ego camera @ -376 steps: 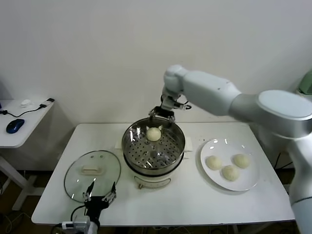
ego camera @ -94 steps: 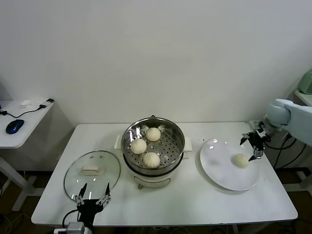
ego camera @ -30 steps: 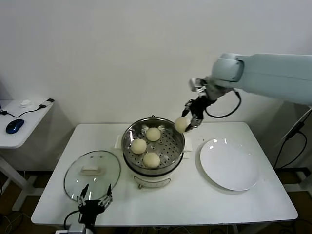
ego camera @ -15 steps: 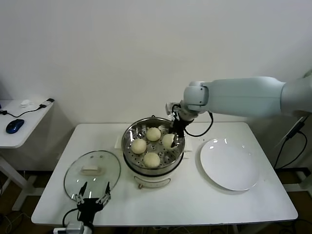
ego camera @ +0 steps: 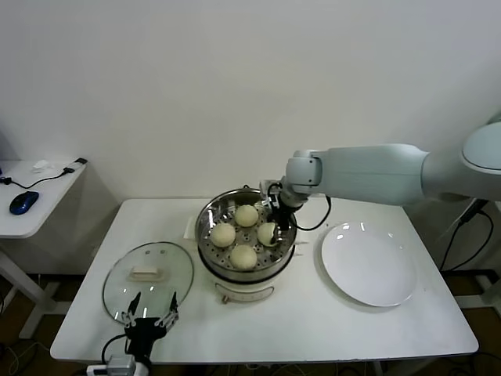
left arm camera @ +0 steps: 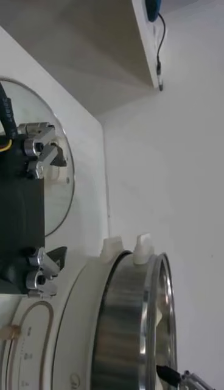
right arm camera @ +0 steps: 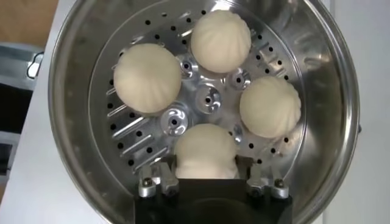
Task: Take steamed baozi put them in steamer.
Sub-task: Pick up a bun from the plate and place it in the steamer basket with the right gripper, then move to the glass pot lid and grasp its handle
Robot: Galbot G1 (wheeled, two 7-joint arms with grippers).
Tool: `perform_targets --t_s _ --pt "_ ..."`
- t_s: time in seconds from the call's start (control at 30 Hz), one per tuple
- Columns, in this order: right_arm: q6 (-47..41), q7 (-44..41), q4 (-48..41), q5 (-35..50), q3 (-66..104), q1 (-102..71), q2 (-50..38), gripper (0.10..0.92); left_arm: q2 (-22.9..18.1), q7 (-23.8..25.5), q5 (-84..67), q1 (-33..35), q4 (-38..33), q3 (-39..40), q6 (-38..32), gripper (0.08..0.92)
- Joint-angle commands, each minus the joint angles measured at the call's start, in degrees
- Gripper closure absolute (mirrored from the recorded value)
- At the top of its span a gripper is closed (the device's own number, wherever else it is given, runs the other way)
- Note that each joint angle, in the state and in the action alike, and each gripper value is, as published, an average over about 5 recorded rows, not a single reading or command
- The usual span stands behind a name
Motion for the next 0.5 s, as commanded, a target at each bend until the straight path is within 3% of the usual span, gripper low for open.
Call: perform_targets --t_s 0.03,0.17,0.33,0.43,0.5 --pt "0.8 -0.3 -0.9 -0.3 0.8 -1.2 0.4 0.282 -0.1 0.0 0.2 -0.1 0.2 0.1 -0.1 0.177" --pt "3.9 -4.4 -0.1 3.0 1.4 2.7 -2.5 0.212 0.0 0.0 -0.1 0.0 0.0 0.0 0.0 0.177" --pt "9.1 -8.7 -0.5 11.6 5.4 7.1 -11.1 0.203 0.2 0.0 -0.7 0.1 -0.6 -0.2 0.2 0.177" --pt "11.3 -3.9 -0.2 13.7 12.9 5.4 -18.6 0.203 0.3 0.0 -0.8 0.4 -1.4 -0.4 -0.1 0.177" --pt "12.9 6.3 -0.1 12.6 20.8 0.1 -23.8 0.202 0.4 0.1 -1.3 0.7 -2.2 -0.7 -0.2 0.177"
